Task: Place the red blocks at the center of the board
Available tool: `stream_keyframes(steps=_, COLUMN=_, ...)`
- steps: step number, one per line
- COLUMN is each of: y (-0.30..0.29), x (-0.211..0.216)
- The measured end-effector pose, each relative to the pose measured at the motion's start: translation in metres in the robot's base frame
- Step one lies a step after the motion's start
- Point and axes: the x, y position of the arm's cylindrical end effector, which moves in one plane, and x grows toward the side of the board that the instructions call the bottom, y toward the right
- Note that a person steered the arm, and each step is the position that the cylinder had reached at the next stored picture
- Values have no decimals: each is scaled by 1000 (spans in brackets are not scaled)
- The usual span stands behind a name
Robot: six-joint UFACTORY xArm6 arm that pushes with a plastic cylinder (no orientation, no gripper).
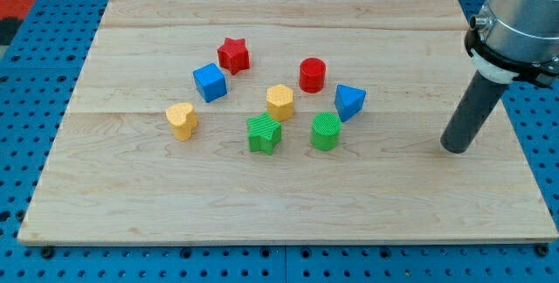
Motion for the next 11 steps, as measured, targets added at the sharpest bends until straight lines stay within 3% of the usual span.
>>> stream_keyframes(steps=4, y=9, x=-61)
stream_keyframes(steps=5, y=-19, x=-105)
stream_keyframes(steps=7, y=-137, x=-101)
stream_keyframes(steps=9, y=-156, x=-123)
stream_keyframes(steps=10, y=-177, x=-190)
stream_keyframes(steps=11, y=-238, x=-223)
